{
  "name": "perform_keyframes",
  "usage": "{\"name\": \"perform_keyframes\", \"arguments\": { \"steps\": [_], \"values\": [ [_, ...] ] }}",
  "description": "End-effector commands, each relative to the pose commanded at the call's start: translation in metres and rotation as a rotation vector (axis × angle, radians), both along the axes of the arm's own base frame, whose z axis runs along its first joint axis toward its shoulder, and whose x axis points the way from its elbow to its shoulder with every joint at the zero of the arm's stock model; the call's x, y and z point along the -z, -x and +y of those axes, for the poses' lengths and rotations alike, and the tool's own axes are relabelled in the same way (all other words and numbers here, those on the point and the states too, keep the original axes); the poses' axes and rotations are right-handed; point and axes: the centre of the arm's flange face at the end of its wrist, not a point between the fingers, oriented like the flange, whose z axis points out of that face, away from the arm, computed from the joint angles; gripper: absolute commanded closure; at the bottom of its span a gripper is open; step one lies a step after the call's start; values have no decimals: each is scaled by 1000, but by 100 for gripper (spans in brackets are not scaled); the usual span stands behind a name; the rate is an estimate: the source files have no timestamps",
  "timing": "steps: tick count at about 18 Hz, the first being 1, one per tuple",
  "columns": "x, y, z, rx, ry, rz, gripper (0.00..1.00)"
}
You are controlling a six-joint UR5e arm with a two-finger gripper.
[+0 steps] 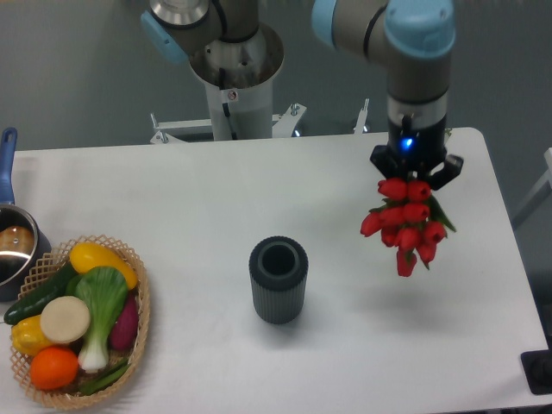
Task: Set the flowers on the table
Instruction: 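Lower the held red tulips toward the table beside the grey vase, then open the gripper to release the tulips onto the table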
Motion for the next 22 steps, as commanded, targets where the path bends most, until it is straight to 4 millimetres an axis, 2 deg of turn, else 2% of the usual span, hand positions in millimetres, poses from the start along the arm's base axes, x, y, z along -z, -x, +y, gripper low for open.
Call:
{"name": "perform_keyframes", "arguments": {
  "steps": [3,6,8,9,10,11,12,17,19,22],
  "values": [
    [15,-2,12,18,13,-24,100],
    [45,-1,23,31,37,-67,100],
    [45,-2,29,38,33,-69,95],
    [45,-1,29,37,28,-72,85],
    [45,-1,30,39,16,-75,62],
    [46,-2,30,44,9,-77,22],
    [48,-2,30,41,9,-75,0],
    [55,-5,29,37,14,-83,0],
    [49,0,30,-9,-11,-38,0],
    [58,9,6,-56,-18,-47,0]
  ]
}}
